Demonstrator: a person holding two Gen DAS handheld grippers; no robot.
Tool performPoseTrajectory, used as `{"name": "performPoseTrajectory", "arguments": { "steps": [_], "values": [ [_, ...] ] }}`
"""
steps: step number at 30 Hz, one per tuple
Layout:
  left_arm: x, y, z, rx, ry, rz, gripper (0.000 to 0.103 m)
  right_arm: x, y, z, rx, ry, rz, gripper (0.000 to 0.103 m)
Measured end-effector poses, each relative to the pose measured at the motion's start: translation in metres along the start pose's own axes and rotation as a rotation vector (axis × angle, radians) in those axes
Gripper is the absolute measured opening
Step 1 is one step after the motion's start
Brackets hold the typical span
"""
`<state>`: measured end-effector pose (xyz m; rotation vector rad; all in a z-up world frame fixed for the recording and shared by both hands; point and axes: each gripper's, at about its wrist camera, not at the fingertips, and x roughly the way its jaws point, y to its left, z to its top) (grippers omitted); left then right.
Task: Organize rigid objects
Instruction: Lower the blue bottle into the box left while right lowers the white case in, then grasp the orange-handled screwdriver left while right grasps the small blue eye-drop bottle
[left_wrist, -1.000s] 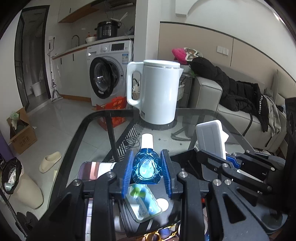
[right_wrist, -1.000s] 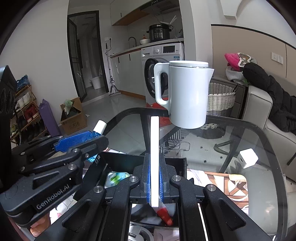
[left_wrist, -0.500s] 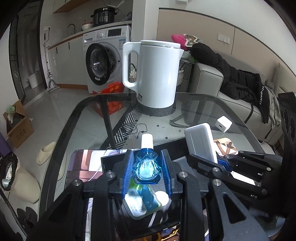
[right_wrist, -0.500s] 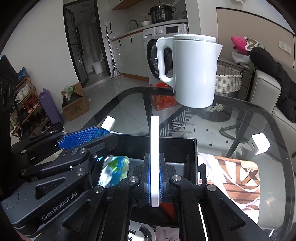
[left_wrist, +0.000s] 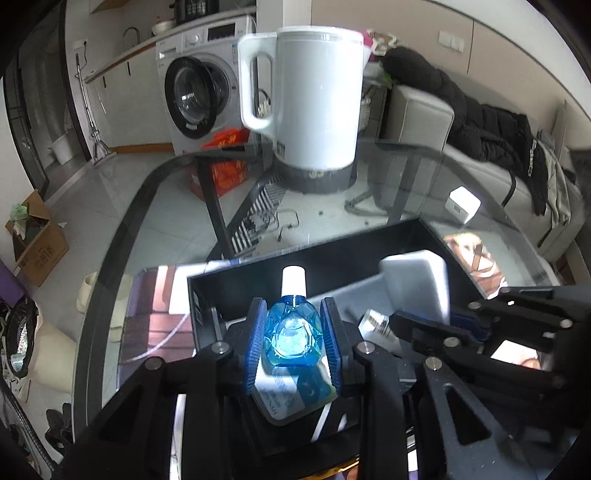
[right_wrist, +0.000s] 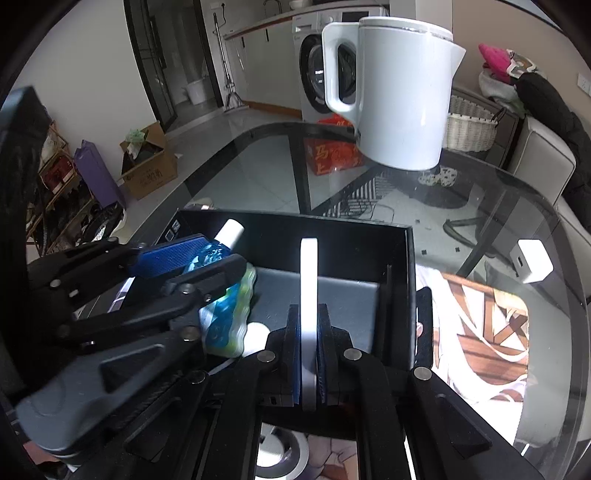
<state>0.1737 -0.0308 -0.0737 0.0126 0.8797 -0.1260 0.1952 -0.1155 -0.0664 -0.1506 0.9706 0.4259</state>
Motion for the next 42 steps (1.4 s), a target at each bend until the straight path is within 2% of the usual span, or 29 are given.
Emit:
{"name": "performPoseTrajectory", "arguments": {
  "steps": [6,12,15,16,17,20,26,33,35,42],
  "values": [
    [0.002,-0.003,-0.002,0.034,0.03,0.0,0.028,0.0,0.0,-0.004,0.012,0.085,0.009,0.007],
    [-0.001,-0.004,-0.004,0.042,0.021,-0.006,0.031,-0.003,-0.002,-0.008,0.032,0.096,0.012,0.007],
    [-0.007,-0.003,-0.005,0.034,0.009,-0.017,0.041,-0.006,-0.004,-0.011,0.052,0.085,-0.002,0.011],
    [-0.009,-0.002,-0.005,0.03,0.001,-0.014,0.049,-0.007,-0.006,-0.012,0.056,0.08,-0.003,0.012],
    [-0.014,-0.001,-0.005,0.021,-0.012,-0.013,0.054,-0.009,-0.006,-0.013,0.061,0.076,-0.005,0.012],
    [-0.024,0.003,-0.006,-0.006,-0.021,-0.046,0.054,-0.017,-0.008,-0.016,0.078,0.061,0.007,0.013],
    [-0.042,-0.001,-0.011,-0.001,-0.042,-0.052,0.055,-0.033,-0.008,-0.024,0.088,0.045,0.013,0.021],
    [-0.068,-0.009,-0.02,0.008,-0.048,-0.08,0.056,-0.063,-0.005,-0.04,0.089,0.004,0.029,0.022],
    [-0.079,-0.014,-0.025,0.02,-0.074,-0.076,0.056,-0.069,-0.006,-0.044,0.091,-0.001,0.039,0.022],
    [-0.096,-0.024,-0.041,0.046,-0.07,-0.089,0.056,-0.084,-0.008,-0.065,0.083,0.011,0.052,0.022]
  ]
}}
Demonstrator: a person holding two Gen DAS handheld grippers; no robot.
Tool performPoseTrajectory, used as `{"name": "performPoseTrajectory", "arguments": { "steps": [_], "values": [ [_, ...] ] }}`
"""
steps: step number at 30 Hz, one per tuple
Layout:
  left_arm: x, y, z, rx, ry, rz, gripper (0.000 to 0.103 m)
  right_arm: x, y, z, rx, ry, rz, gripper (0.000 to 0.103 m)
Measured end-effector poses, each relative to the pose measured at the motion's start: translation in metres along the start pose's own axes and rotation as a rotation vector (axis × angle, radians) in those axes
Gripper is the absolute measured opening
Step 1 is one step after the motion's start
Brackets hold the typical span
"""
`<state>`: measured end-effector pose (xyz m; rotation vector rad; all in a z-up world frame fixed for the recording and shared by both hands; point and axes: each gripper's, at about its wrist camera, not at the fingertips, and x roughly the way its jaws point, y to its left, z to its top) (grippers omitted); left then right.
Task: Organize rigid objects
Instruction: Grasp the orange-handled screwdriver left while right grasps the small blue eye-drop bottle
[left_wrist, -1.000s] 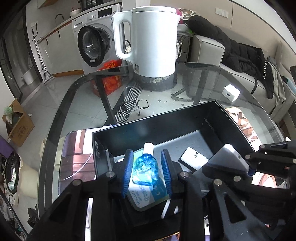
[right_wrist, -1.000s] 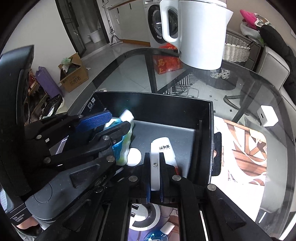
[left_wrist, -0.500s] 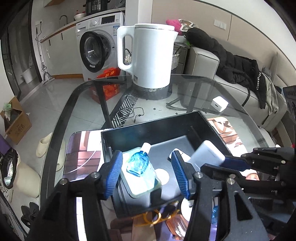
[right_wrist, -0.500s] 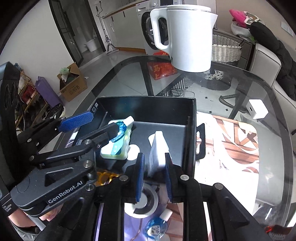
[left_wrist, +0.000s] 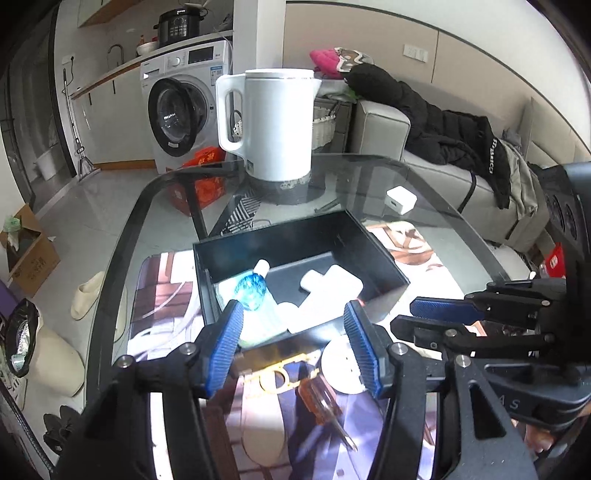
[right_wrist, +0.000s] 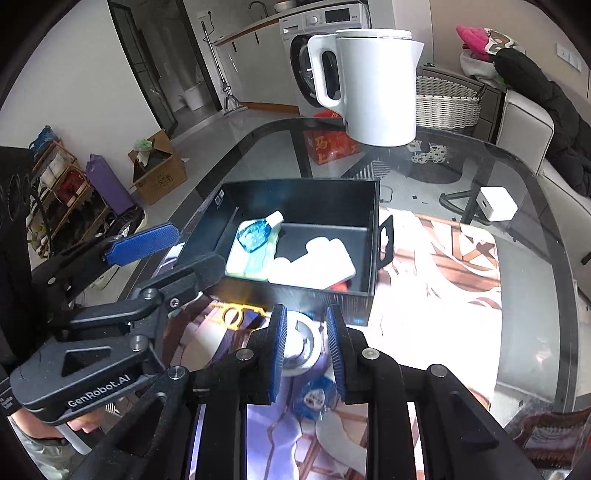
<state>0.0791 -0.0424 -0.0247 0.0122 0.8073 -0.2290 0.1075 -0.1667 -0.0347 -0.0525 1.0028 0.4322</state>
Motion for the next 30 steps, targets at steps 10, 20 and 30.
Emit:
{"name": "performPoseTrajectory", "arguments": {
  "steps": [10,20,30],
  "values": [
    [0.029,-0.017,-0.031,0.025,0.148,-0.003,0.056,0.024,-0.018,-0.035,0.05,0.121,0.018,0.022],
    [0.059,-0.016,-0.046,0.024,0.236,0.01,0.056,0.041,-0.024,-0.049,0.08,0.185,0.046,0.033],
    [0.053,-0.019,-0.047,0.044,0.249,-0.033,0.049,0.046,-0.021,-0.054,0.059,0.211,0.039,0.034]
  ]
}}
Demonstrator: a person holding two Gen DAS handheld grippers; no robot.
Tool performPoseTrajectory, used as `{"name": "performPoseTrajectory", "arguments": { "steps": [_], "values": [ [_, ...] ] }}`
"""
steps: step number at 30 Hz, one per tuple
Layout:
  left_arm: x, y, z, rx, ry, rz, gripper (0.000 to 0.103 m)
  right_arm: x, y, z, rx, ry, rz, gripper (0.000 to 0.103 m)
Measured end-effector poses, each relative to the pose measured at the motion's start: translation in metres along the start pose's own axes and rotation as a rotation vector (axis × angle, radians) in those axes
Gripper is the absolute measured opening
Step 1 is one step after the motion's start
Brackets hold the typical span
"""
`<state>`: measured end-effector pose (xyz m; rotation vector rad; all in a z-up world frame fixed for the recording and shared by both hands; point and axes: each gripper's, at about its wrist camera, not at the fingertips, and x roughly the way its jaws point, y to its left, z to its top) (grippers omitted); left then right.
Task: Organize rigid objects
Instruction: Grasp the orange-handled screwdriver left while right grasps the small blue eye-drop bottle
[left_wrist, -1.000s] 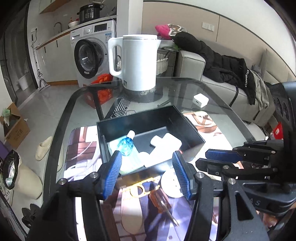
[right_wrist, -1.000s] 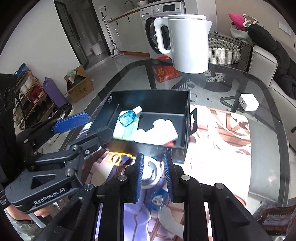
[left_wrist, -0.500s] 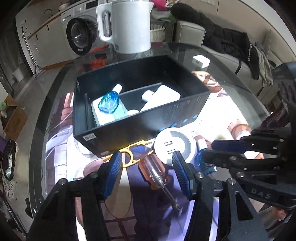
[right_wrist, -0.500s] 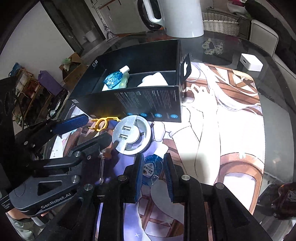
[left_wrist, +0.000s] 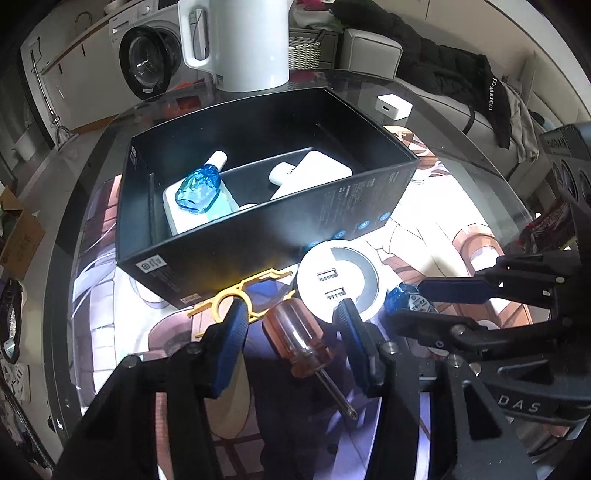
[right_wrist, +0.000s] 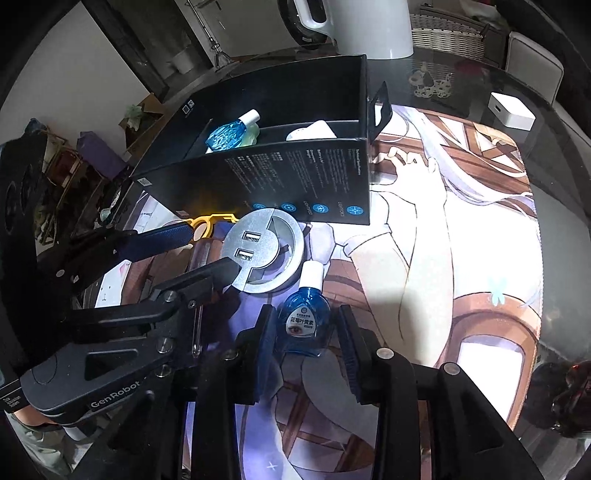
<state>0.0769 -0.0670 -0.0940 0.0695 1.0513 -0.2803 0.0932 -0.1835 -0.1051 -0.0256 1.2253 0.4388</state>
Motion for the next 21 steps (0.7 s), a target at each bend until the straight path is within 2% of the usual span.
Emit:
{"name": "performPoseTrajectory", "arguments": {
  "steps": [6,15,20,21],
  "values": [
    [-0.003,0.012,-0.004,-0.038,0.019,-0.015,0.048,-0.005,-0.01,0.001,0.018,-0.005,-0.009,0.034],
    [0.004,0.002,-0.001,-0.004,0.028,-0.011,0.046,-0.003,-0.006,0.0,0.003,0.002,-0.012,0.034],
    [0.015,-0.01,-0.004,0.044,0.061,0.017,0.026,-0.003,-0.004,-0.002,-0.001,-0.001,-0.009,0.034],
    [0.015,-0.01,-0.004,0.05,0.062,0.021,0.025,-0.003,-0.004,-0.002,-0.003,-0.003,-0.011,0.034]
  ]
}}
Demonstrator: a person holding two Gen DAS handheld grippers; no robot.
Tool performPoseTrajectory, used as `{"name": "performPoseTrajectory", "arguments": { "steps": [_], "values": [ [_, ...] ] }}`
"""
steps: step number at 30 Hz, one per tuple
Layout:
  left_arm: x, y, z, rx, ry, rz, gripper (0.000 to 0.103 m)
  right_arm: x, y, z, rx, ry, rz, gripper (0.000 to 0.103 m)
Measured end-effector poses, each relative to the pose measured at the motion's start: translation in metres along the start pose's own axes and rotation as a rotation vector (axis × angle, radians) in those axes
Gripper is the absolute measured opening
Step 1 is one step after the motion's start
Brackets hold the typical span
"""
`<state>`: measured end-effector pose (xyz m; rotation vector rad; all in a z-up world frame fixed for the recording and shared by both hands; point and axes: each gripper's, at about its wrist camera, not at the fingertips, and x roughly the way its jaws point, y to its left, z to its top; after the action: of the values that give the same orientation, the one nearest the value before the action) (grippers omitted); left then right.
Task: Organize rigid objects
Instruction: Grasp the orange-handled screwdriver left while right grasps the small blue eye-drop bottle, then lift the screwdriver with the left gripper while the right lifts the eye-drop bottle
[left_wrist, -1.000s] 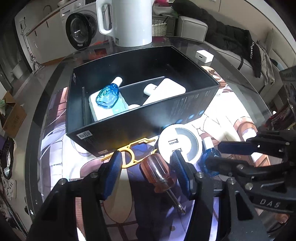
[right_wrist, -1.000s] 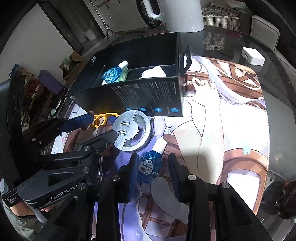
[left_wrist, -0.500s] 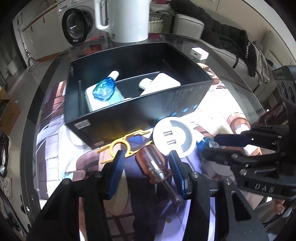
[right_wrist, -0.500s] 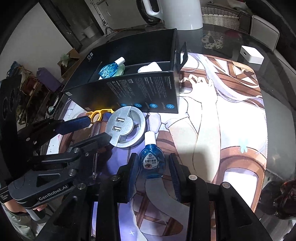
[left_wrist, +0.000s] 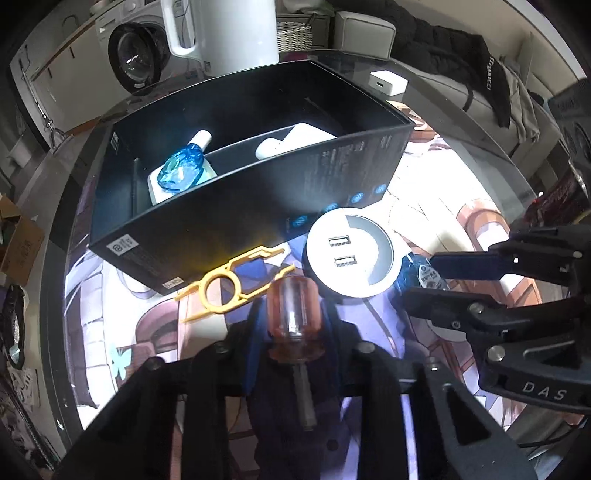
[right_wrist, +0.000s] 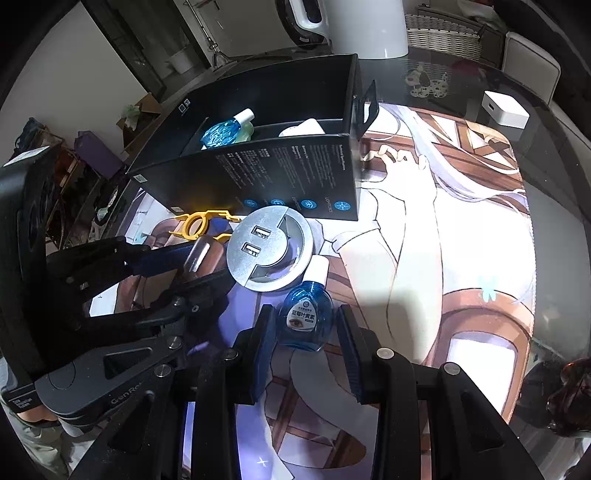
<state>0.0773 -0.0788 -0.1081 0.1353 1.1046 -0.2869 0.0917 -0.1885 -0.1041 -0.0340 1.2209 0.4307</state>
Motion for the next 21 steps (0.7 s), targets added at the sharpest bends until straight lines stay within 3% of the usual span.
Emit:
{"name": "performPoseTrajectory", "arguments": {
  "steps": [11,21],
  "values": [
    [-0.008,0.017,-0.012,-0.029,0.002,0.012,0.025,0.006,0.023,-0.007,-0.117,-0.027,-0.108,0.033],
    [-0.025,0.02,-0.013,-0.042,-0.043,0.013,0.025,-0.008,0.02,-0.007,-0.09,-0.071,-0.093,0.032]
  ]
}}
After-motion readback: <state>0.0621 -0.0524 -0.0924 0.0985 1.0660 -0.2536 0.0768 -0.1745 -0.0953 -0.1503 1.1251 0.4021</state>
